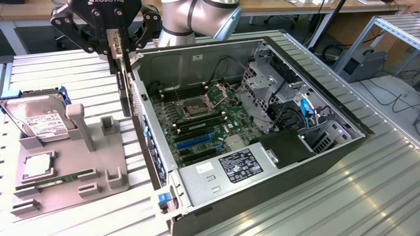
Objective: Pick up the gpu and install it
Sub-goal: 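Pick up the gpu and move the gpu toward the slot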
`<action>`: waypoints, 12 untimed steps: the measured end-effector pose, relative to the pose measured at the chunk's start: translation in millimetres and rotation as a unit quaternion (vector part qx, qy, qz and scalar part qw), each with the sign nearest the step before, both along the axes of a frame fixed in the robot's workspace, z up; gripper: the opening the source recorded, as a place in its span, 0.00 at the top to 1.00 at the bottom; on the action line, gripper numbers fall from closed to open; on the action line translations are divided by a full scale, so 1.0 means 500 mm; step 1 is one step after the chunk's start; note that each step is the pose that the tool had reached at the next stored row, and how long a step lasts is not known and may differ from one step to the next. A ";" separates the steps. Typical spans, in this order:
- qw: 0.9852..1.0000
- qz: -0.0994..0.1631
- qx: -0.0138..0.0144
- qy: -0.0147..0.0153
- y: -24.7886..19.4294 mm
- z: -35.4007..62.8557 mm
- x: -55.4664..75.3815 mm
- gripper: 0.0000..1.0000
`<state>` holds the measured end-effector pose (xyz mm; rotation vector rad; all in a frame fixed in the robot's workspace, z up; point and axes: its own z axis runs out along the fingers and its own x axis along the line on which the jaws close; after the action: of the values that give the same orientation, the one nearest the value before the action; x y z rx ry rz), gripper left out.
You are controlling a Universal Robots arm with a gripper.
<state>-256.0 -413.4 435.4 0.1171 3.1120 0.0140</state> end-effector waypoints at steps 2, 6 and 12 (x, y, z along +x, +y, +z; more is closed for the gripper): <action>1.000 0.000 0.000 0.000 0.0000 0.000 0.002 0.73; 1.000 0.000 0.000 0.000 0.0000 0.000 0.005 0.73; 1.000 0.000 0.000 0.000 0.0000 0.000 0.010 0.73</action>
<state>-251.1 -413.4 435.3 0.1172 3.1119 0.0140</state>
